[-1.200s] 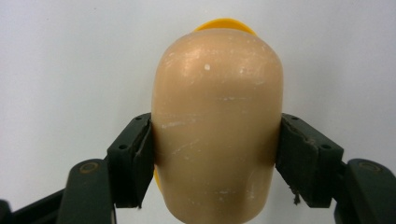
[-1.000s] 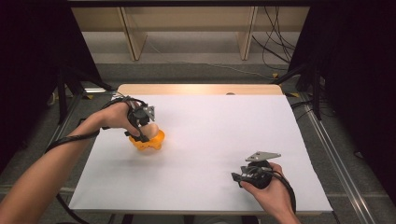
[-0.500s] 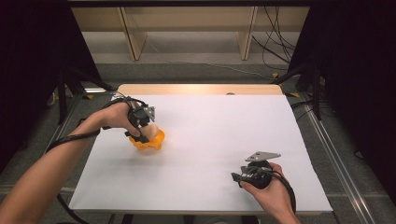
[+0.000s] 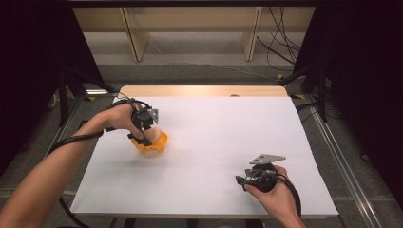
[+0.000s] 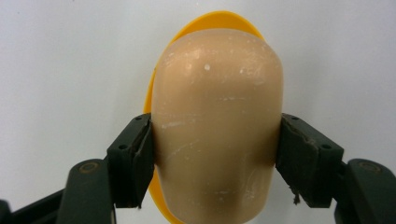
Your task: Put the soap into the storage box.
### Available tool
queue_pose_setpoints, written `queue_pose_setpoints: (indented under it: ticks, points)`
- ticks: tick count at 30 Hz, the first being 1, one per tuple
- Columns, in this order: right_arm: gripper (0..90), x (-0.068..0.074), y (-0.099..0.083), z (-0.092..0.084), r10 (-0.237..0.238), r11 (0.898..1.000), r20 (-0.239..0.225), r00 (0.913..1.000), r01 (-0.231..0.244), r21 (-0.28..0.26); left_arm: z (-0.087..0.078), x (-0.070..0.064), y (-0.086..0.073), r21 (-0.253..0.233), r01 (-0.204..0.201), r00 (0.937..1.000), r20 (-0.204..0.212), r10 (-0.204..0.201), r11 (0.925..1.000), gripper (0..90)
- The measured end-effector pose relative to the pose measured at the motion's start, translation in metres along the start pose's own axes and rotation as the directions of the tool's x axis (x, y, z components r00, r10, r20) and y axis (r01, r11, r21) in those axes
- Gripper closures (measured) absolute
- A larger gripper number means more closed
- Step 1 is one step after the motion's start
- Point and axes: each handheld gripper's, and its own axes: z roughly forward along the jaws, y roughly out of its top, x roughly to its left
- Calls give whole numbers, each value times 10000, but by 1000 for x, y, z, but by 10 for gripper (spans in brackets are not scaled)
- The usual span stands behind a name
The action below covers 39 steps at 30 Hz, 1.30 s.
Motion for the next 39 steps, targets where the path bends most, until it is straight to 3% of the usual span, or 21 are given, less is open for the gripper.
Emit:
queue_pose_setpoints:
  ticks: [4, 5, 6, 9, 10, 13, 15, 17, 19, 21, 25, 31, 36, 39]
  points:
    - [531, 0, 0, 1, 64, 9999, 55, 10000, -64, -107, 1, 0, 0, 27, -12, 10000, 31, 12, 10000, 323]
    - [530, 0, -1, 1, -66, 9997, 161, 9998, 69, -216, 1, 1, 0, 45, -25, 10000, 19, 25, 10000, 323]
    - [531, 1, -1, 4, 159, 9985, 152, 9998, -151, -525, 1, 1, 0, 42, -9, 10000, 24, 9, 10000, 323]
    - [530, 2, -1, 2, 148, 9993, 187, 9997, -142, -337, 2, 1, -1, 56, 56, 9999, 86, -56, 10000, 322]
    - [530, 3, -1, 1, 335, 9992, 157, 9993, -331, -235, 3, 1, -1, 74, 51, 9999, 91, -52, 10000, 322]
    - [530, 2, -1, 3, 189, 9990, 172, 9997, -182, -418, 3, 2, -1, 125, 78, 9999, 83, -79, 9999, 322]
    - [529, 1, 0, 0, 10, 9999, 185, 9998, -8, -117, 3, 2, -1, 92, 103, 9999, 89, -104, 9999, 322]
    - [527, 3, -1, 1, 303, 9995, 181, 9994, -302, -92, 3, 2, 0, 65, 138, 9999, 85, -138, 9999, 322]
    - [525, 1, -1, 2, 124, 9997, 201, 9997, -119, -234, 3, 2, 0, 59, 171, 9998, 110, -171, 9998, 320]
    - [523, 4, -1, 0, 482, 9988, 170, 9987, -482, -4, 2, 2, 0, 90, 178, 9998, 134, -179, 9998, 318]
    - [522, 3, -1, 0, 358, 9991, 56, 9993, -359, 239, -4, 3, 2, -236, 387, 9992, -35, -388, 9990, 316]
    - [521, 0, -1, 2, -154, 9998, 82, 9998, 155, -100, -12, 0, 2, -365, 353, 9993, -119, -358, 9987, 313]
    - [521, 0, 0, 0, 4, 10000, 33, 10000, -4, 20, -19, -4, 1, -737, 578, 9980, -211, -595, 9956, 318]
    - [521, 1, -1, 2, 174, 9993, 216, 9996, -167, -325, -23, -8, 0, -930, 766, 9962, -353, -802, 9927, 324]
